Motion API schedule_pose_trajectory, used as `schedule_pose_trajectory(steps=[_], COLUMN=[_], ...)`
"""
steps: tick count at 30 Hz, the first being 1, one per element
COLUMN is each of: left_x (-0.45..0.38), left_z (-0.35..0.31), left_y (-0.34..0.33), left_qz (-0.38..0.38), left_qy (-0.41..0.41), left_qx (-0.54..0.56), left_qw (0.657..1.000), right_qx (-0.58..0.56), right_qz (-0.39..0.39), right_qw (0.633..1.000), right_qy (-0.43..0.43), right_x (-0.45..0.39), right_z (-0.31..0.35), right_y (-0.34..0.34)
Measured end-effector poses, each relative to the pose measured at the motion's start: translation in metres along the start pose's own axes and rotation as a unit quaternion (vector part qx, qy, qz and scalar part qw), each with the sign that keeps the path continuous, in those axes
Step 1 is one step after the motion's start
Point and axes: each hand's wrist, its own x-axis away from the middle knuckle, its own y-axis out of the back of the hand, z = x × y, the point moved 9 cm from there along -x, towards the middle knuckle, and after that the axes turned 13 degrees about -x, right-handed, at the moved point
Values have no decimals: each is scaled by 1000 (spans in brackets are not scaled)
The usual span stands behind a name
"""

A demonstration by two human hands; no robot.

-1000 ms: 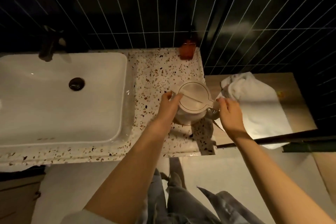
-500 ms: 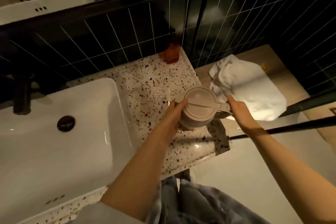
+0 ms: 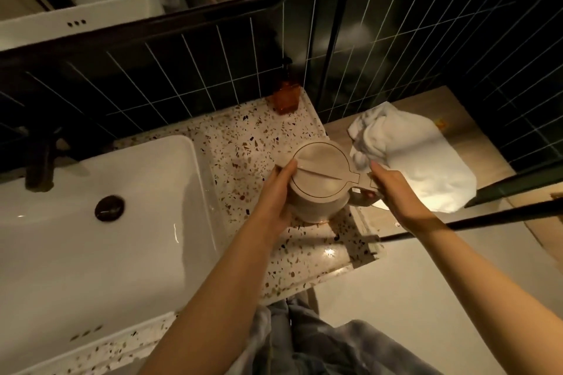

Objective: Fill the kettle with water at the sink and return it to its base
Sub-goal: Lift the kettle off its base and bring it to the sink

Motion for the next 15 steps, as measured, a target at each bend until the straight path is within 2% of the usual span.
schedule_pose_trajectory(steps=[5, 11, 15], left_x=[36, 91, 127], left_z=[-33, -52, -41], left_y=[26, 80, 120], left_qz=[-42, -130, -174], left_qy=[-72, -152, -167], left_qx=[16, 30, 54], left_qw=[996, 979, 969], right_qx=[-50, -27, -36], right_qz=[56, 245, 303], right_qw=[997, 969, 952], right_qy=[32, 32, 14], right_x=[5, 31, 47], right_z=[24, 40, 38], right_y=[-32, -110, -156])
